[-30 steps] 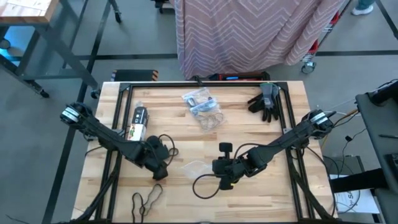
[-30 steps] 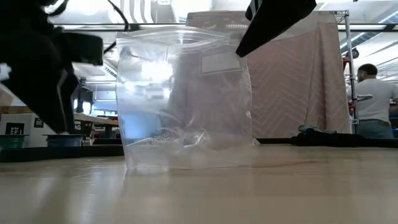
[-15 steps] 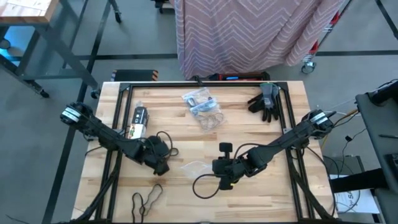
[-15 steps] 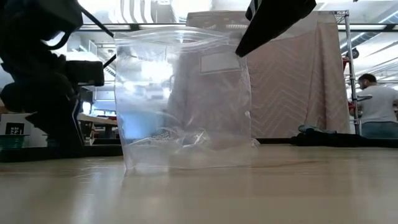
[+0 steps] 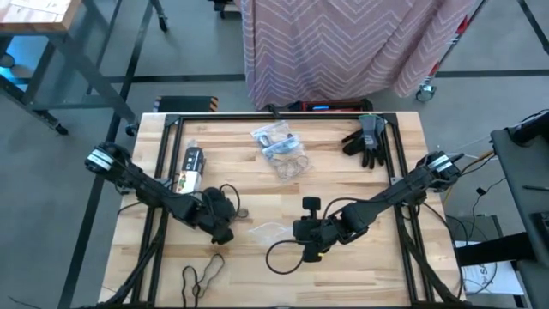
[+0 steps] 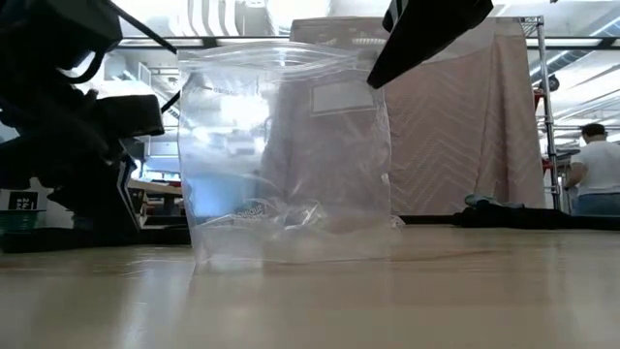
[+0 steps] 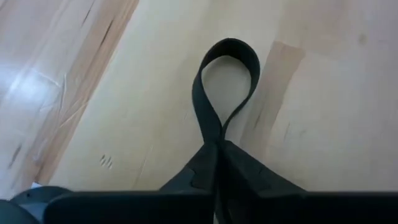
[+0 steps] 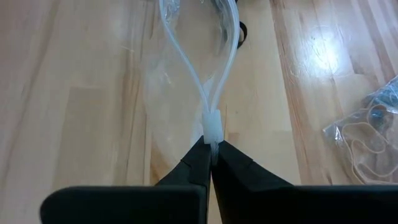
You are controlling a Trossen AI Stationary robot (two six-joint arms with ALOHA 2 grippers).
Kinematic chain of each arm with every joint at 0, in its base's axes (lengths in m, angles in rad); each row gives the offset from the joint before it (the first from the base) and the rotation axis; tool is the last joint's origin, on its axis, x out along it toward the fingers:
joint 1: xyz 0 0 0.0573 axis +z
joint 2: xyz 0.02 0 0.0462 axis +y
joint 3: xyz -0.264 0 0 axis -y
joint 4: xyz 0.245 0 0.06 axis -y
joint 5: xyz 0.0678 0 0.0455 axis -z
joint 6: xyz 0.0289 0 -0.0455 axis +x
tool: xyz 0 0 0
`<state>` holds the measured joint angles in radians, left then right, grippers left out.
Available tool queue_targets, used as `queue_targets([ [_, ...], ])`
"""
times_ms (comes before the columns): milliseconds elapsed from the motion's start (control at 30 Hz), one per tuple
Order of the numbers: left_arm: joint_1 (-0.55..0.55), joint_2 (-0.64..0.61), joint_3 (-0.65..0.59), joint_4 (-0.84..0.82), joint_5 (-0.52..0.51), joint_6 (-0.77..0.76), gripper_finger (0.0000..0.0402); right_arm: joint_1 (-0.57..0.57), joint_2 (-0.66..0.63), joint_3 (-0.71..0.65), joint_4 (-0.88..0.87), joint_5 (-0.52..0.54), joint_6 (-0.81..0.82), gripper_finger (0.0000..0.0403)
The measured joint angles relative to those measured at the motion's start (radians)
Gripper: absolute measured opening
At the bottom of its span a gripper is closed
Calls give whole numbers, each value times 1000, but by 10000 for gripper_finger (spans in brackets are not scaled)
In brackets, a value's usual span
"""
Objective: Sort rubber bands
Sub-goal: Put the black rubberband into the transparent zip bag
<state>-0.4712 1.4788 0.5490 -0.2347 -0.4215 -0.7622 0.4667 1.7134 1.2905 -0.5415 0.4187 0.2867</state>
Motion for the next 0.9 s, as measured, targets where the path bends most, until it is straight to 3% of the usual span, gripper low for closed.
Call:
queue_targets([
  [167, -26, 6, 84, -111, -15, 50, 3, 0, 0, 0, 0, 0, -2, 0],
  [500, -101, -13, 465, -669, -44, 63, 1, 2, 0, 0, -3, 0, 1, 0],
  [733, -189, -14, 718, -691, -324, 224, 0, 2, 1, 0, 0, 0, -1, 0],
  [900, -196, 2, 852, -681, -429, 427, 0, 2, 2, 0, 1, 0, 3, 0],
])
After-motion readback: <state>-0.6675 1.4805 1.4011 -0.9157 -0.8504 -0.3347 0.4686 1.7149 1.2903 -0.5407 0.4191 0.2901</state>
